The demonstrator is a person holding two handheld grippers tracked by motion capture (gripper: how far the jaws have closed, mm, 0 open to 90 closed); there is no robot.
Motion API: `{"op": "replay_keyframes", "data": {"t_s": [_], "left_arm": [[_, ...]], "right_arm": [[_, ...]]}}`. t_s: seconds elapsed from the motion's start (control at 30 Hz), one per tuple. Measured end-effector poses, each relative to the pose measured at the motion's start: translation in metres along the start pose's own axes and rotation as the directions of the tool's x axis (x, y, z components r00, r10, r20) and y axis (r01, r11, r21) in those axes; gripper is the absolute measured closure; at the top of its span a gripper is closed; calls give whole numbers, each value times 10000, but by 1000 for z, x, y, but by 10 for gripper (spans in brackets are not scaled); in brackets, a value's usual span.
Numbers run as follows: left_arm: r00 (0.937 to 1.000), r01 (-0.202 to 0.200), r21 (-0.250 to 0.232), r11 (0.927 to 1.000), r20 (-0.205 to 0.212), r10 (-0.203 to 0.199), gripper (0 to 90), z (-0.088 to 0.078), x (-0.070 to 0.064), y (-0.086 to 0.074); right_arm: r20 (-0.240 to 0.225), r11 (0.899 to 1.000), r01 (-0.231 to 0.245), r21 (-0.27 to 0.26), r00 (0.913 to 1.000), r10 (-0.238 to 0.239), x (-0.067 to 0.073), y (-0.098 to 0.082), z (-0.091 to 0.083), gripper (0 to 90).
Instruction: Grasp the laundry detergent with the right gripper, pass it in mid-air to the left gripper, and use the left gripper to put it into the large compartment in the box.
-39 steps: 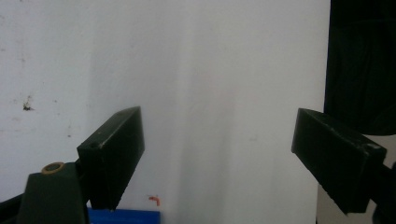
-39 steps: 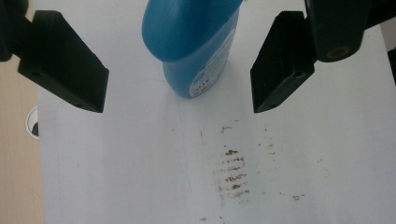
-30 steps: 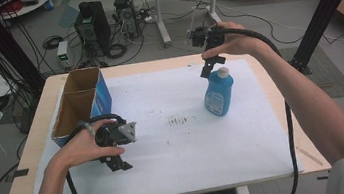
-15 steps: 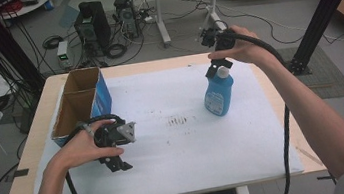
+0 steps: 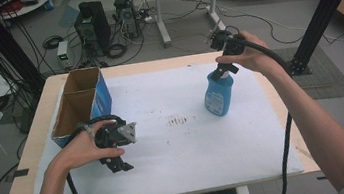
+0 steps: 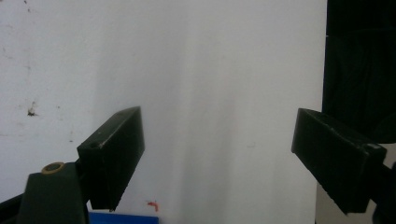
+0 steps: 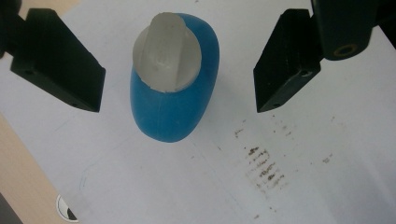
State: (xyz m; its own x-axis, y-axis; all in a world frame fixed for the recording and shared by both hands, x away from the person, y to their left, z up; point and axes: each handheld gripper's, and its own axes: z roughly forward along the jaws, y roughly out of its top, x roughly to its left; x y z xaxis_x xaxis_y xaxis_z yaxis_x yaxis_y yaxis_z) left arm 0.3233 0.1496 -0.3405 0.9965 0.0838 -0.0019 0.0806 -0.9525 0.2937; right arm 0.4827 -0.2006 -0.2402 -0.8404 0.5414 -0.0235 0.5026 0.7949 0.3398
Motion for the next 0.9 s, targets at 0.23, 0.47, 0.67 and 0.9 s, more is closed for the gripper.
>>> {"op": "replay_keyframes", "data": {"t_s": [0.23,0.47,0.67,0.9], "left_arm": [[10000,10,2,10000,-1,-10,178,1,0,0],[10000,9,-17,10000,24,-9,178,2,-1,0],[10000,59,-33,10000,-4,-59,178,1,-1,0],[10000,42,-18,10000,-27,-43,179,1,0,-1]], "right_arm": [[3,9981,-422,-451,9991,422,-2,-15,7,162],[178,9934,-679,-927,9974,698,1,-31,14,157],[401,9880,-874,-1270,9948,932,3,-44,24,156],[429,9796,-1157,-1646,9913,1243,4,-54,34,153]]}}
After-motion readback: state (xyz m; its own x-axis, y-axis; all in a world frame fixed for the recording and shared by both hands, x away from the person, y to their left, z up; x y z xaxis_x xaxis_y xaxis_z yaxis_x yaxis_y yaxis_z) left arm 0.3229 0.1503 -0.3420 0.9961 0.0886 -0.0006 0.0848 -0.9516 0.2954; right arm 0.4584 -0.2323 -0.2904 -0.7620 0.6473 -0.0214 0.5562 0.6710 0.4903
